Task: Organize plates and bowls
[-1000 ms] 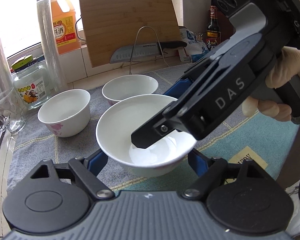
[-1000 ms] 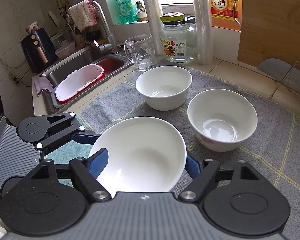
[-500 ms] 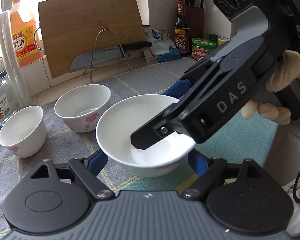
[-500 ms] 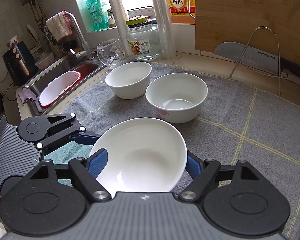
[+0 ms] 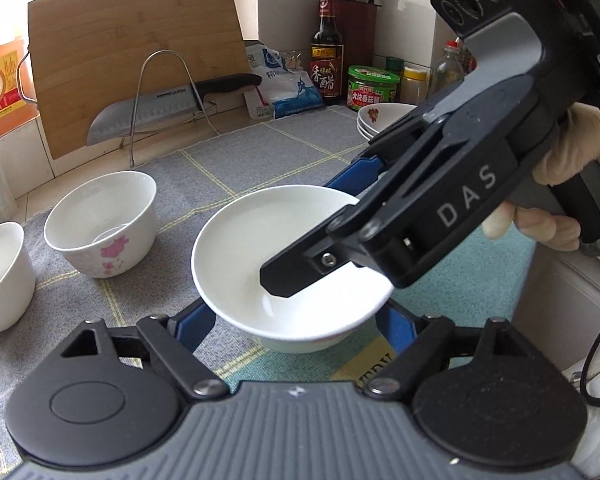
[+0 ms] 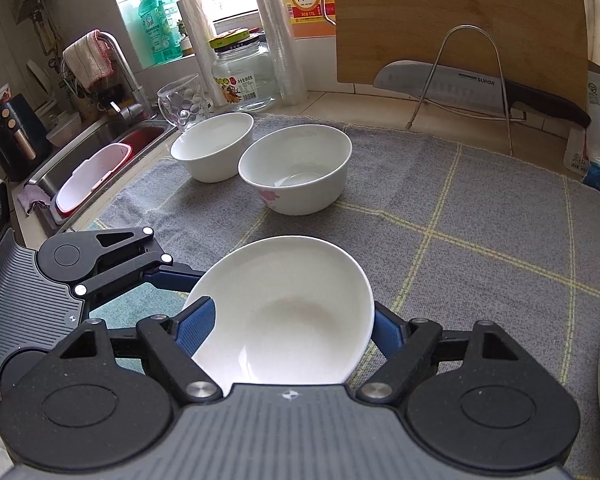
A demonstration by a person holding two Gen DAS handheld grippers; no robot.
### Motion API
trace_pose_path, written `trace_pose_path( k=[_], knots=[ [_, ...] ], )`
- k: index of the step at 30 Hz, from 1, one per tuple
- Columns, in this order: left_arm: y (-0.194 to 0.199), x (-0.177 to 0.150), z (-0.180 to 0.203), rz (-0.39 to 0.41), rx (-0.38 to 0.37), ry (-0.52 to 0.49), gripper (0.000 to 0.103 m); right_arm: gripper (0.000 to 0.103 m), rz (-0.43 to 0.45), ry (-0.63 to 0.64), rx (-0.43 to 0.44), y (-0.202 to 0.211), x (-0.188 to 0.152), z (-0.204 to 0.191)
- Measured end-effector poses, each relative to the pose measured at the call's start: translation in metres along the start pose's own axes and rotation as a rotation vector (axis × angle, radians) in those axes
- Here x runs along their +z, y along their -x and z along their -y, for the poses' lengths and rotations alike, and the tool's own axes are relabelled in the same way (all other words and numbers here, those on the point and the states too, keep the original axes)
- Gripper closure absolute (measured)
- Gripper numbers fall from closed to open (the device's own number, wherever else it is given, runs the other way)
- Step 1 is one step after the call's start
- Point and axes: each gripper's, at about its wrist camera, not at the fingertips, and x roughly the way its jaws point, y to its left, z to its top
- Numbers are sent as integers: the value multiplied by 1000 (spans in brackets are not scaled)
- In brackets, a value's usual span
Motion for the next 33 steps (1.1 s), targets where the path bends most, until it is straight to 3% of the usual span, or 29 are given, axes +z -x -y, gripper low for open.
trace_pose_path(
  k=[17,25,33],
  knots=[
    [-9,-1,2,-14,-17,-3,16,16,-14,-12,-10,-1,-6,5],
    [-7,-2,2,3,-18,-8,14,0,-8,-7,-14,-3,-7,3],
    [-2,-3,0,17,-24,15,8,0,14,-3,-35,1,-4,3]
  ],
)
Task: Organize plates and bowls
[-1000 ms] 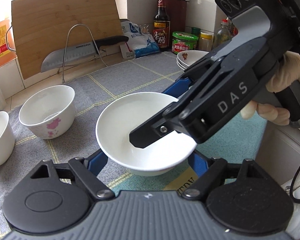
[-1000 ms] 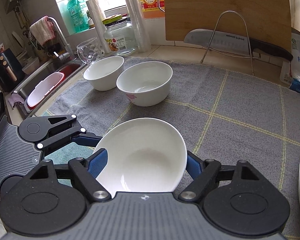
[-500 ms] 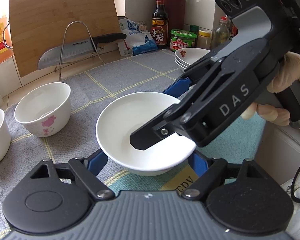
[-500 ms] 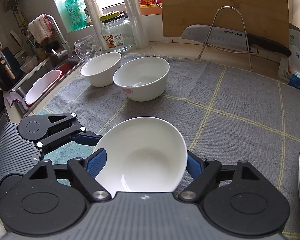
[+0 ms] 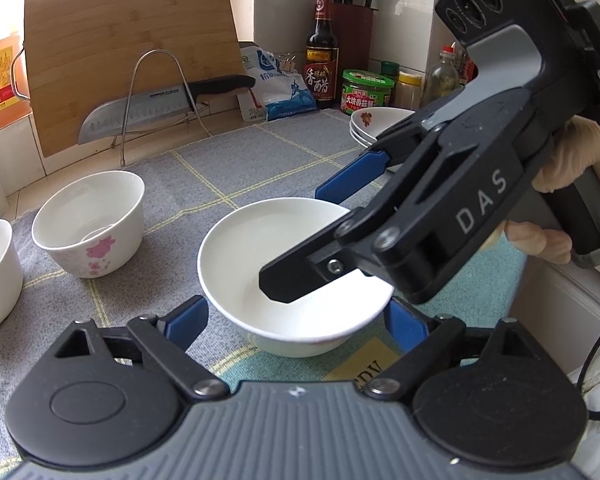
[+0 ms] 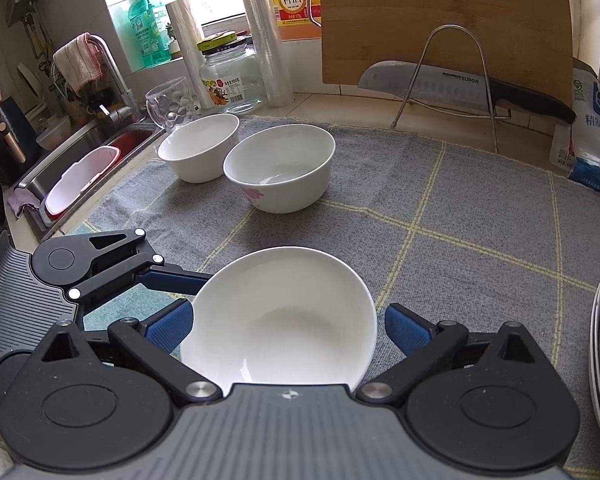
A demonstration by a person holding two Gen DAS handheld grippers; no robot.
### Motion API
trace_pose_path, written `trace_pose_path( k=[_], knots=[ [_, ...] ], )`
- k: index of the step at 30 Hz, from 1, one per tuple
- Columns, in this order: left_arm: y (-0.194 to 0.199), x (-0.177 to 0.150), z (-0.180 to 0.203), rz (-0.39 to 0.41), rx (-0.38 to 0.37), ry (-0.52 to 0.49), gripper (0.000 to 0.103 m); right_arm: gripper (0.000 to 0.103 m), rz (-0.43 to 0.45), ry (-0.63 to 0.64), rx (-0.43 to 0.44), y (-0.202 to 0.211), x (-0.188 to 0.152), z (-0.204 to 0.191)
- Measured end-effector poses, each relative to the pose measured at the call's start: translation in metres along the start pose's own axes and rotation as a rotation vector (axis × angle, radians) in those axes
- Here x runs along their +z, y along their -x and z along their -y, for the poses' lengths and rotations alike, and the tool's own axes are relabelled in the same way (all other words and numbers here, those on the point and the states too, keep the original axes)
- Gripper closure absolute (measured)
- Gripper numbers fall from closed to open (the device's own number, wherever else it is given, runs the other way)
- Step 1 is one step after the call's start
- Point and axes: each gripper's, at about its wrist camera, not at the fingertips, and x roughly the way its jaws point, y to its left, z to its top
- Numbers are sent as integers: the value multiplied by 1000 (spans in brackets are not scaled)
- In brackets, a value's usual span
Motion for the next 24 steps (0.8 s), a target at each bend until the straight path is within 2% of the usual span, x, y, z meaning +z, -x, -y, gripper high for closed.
trace_pose_path(
  k=[11,20,24],
  knots=[
    [27,-4,-17,11,44,33,6,0,-3,84,-59,7,10,-10],
    [41,1,-59,37,212,87,6,0,12,207,-160,3,39,-20],
    [38,2,-74,51,255,107,6,0,12,266,-183,-6,58,-27]
  ],
)
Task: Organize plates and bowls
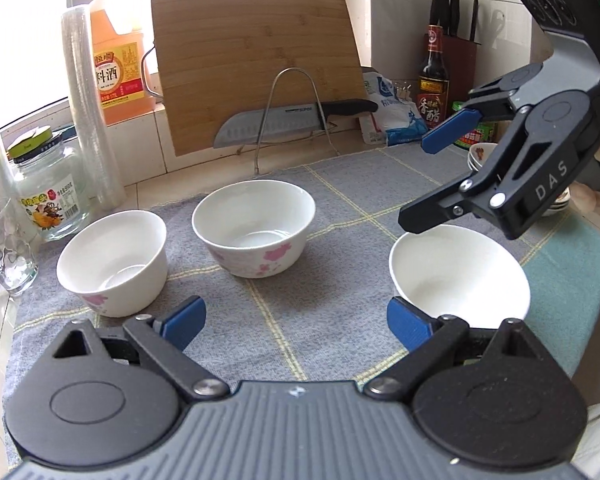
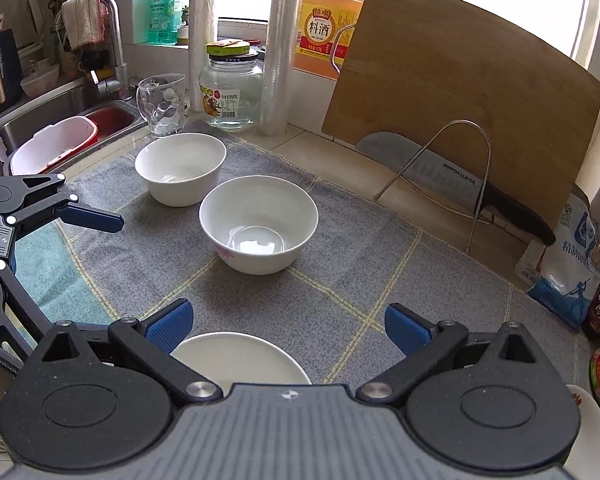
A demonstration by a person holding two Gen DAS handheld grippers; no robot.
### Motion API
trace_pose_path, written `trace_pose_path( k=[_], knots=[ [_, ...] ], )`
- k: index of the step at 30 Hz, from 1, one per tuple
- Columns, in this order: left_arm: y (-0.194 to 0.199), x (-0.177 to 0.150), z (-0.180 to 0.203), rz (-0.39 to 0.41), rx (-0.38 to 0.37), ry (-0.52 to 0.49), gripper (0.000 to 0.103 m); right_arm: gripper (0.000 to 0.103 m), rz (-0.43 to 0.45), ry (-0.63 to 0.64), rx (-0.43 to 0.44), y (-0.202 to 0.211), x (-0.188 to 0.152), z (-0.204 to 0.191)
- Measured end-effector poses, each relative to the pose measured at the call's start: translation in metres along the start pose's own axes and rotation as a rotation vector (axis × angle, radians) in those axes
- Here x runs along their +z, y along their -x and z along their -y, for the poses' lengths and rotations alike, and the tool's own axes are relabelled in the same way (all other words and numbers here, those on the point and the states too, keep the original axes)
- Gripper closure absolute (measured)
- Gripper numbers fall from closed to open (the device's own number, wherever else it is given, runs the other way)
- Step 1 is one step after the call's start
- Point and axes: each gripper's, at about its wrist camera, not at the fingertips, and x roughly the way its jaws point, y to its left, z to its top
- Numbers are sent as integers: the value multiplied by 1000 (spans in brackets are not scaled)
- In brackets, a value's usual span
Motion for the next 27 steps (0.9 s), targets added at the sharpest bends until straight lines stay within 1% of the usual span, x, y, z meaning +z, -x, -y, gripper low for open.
trace_pose_path(
  k=[2,6,12,15,19,23,27],
  knots=[
    [-3,1,-4,2,18,4,6,0,2,28,-1,-5,11,-2],
    [-9,1,-9,6,28,12,6,0,1,60,11,-14,28,-3],
    [-23,4,-10,-2,39,8,6,0,-24,101,27,-34,40,-5],
    [-31,6,-8,-10,46,-1,6,0,-29,120,56,-41,44,-6],
    [-40,8,-6,-10,56,-7,6,0,-21,118,102,-48,50,-2],
    [-47,11,-4,-9,72,-17,6,0,-22,89,170,-60,54,7],
    [-56,13,-3,-18,73,-13,6,0,-28,85,169,-73,55,11]
  ],
)
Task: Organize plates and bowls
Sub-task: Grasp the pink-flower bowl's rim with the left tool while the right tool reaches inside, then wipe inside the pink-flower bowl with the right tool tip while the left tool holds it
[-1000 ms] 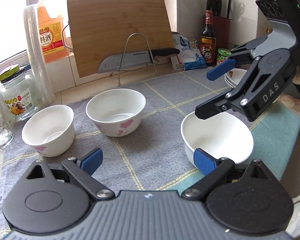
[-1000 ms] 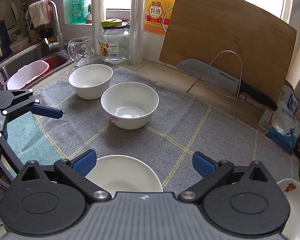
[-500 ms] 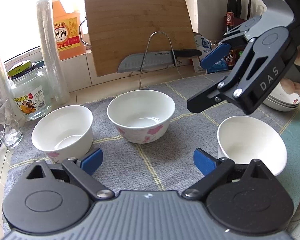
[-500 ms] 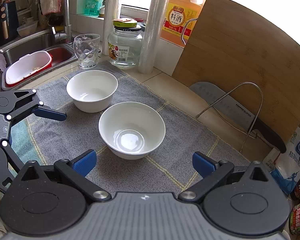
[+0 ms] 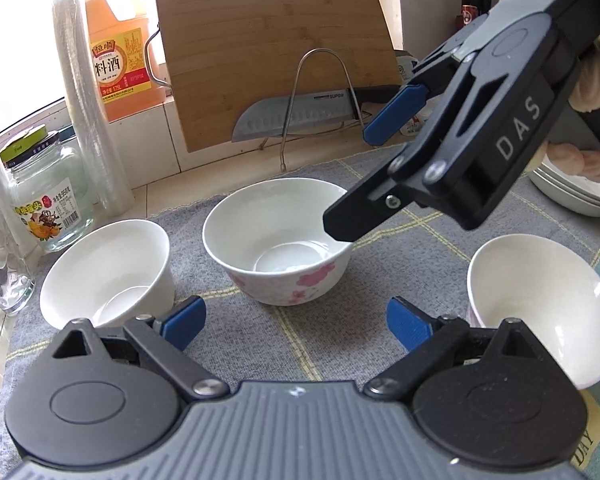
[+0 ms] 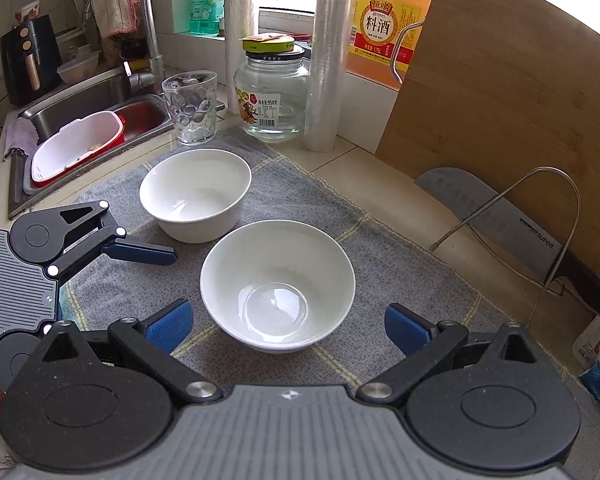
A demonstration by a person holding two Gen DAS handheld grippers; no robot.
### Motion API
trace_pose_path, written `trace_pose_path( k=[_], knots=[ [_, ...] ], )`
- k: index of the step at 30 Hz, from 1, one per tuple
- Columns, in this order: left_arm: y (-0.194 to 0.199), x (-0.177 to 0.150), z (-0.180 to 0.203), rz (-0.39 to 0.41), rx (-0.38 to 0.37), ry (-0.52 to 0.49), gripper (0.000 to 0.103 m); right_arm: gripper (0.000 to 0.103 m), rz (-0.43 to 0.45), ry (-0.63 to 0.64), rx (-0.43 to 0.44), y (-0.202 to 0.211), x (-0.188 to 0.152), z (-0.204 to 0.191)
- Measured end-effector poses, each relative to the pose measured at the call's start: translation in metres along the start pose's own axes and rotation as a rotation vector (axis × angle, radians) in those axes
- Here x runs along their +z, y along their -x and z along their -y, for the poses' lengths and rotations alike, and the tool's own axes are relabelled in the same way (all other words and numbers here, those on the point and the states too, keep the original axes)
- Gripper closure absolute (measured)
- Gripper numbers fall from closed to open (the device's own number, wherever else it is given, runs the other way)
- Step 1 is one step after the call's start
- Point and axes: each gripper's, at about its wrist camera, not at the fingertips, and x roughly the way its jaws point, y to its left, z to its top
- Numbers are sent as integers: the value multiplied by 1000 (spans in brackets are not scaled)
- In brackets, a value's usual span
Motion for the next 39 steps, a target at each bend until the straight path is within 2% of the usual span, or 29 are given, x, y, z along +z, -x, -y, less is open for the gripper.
trace_pose_path(
  k=[5,8,16,18,22,28,39],
  knots=[
    [-9,3,-2,-6,20,3,7,0,-17,-14,40,-13,4,10],
    [-10,5,-6,16,14,17,7,4,-30,-18,61,-22,9,14],
    [-21,11,-10,12,3,30,10,13,-61,-49,101,-50,18,26],
    [-22,11,-10,14,-1,27,14,14,-69,-58,105,-54,17,29],
    [-24,12,-11,15,-1,22,18,18,-74,-69,127,-57,16,31],
    [-26,13,-11,15,-6,19,19,25,-78,-70,149,-60,17,33],
    [-27,13,-12,13,-11,19,19,25,-85,-89,184,-68,21,37]
  ],
)
